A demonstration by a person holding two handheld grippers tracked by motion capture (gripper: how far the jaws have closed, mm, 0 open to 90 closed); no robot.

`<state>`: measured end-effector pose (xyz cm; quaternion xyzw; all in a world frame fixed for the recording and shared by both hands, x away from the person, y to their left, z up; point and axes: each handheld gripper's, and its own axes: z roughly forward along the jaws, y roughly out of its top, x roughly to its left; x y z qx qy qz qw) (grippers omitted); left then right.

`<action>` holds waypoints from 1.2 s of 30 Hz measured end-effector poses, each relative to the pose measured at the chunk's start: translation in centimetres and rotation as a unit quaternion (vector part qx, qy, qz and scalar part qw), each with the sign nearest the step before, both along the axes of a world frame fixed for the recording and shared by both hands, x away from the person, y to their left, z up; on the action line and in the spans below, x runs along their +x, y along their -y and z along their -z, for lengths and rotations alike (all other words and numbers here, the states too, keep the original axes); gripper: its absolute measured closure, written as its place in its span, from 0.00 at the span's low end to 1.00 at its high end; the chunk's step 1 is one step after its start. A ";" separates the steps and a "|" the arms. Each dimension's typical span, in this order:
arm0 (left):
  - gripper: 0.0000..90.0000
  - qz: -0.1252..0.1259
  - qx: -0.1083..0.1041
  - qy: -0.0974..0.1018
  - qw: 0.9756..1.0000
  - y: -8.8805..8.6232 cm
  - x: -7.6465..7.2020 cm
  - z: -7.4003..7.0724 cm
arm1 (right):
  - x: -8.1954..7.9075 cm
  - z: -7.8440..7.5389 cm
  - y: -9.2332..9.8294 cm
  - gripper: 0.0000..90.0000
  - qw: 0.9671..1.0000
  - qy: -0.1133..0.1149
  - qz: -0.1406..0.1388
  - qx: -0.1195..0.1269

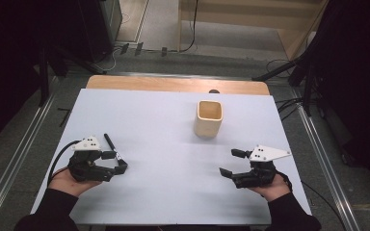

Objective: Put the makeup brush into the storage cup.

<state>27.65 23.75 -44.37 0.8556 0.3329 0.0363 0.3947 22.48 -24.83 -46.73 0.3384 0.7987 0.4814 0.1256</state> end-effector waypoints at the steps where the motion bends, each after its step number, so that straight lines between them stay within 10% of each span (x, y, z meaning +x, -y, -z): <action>1: 0.32 0.000 0.000 0.000 1.000 0.0 0.0 0.0 | 0.0 0.0 0.0 0.22 1.000 0.000 0.000 0.001; 36: 0.32 -0.038 0.005 -0.015 0.999 0.8 0.6 0.1 | -0.2 -0.1 0.4 0.21 1.000 0.003 -0.006 0.021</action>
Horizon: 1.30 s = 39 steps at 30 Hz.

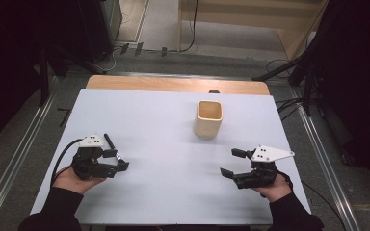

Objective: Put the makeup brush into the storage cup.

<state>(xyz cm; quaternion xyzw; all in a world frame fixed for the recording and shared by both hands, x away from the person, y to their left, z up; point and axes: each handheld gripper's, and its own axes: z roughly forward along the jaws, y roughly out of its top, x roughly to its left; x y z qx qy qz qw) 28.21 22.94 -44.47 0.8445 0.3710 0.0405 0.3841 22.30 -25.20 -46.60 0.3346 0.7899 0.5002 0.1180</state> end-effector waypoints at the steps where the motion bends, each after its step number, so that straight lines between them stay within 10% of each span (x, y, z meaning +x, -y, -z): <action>1: 0.32 -0.010 -0.014 -0.011 1.000 0.1 0.2 -0.1 | 0.0 0.0 0.1 0.21 1.000 0.001 0.002 0.000; 10: 0.32 -0.058 0.014 -0.013 0.998 0.8 0.5 -0.3 | -0.1 -0.3 0.2 0.21 1.000 0.015 -0.015 0.009; 22: 0.32 -0.138 0.033 -0.001 0.990 2.0 0.2 -0.7 | 0.7 -0.3 -1.3 0.21 0.999 0.020 -0.045 0.002; 32: 0.32 -0.230 0.031 -0.008 0.973 2.3 1.0 -0.6 | 1.1 -0.2 -2.0 0.21 0.998 0.018 -0.054 -0.004; 39: 0.32 -0.254 0.028 -0.016 0.967 2.3 1.4 -0.1 | 1.3 0.1 -2.6 0.21 0.998 0.012 -0.064 -0.009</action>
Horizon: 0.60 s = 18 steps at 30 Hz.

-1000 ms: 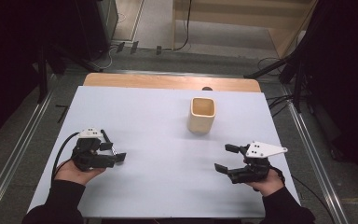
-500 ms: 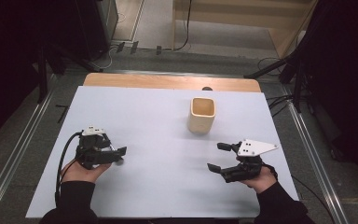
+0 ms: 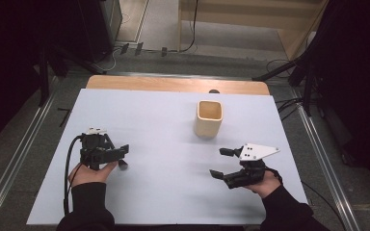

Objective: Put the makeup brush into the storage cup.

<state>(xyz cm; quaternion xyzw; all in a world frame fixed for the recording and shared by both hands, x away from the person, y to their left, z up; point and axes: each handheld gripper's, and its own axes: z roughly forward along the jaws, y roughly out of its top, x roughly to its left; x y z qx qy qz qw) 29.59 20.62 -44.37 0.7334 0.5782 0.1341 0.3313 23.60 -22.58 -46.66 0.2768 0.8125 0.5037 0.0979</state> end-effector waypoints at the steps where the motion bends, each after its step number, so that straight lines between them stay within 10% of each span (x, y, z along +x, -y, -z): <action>1: 0.32 -0.004 -0.001 -0.001 1.000 0.0 0.0 0.0 | 0.1 0.0 0.0 0.21 1.000 0.000 -0.003 0.002; 18: 0.30 -0.084 0.029 -0.023 0.996 0.8 1.0 0.9 | 0.1 -0.3 -0.4 0.21 1.000 0.005 -0.009 0.004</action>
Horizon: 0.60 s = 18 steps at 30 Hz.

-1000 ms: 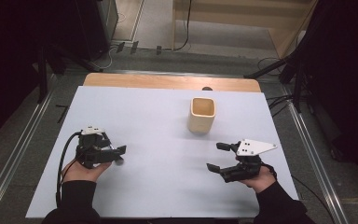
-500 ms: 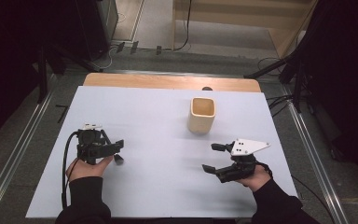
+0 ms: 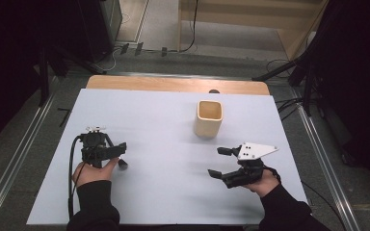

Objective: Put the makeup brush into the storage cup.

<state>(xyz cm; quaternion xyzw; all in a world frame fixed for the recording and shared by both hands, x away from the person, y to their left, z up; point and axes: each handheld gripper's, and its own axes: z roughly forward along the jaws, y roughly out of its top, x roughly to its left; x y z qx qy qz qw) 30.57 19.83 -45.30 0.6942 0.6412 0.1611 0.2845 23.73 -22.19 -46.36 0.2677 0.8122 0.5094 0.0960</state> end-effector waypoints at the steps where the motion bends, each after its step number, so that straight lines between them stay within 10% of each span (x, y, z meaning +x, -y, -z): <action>1: 0.30 -0.004 0.010 -0.001 1.000 0.3 0.1 0.2 | -0.1 0.0 0.0 0.21 1.000 0.000 -0.003 0.000; 18: 0.31 -0.038 0.002 -0.091 0.995 -0.6 2.1 -0.8 | 0.0 0.0 0.1 0.21 1.000 0.001 0.000 -0.002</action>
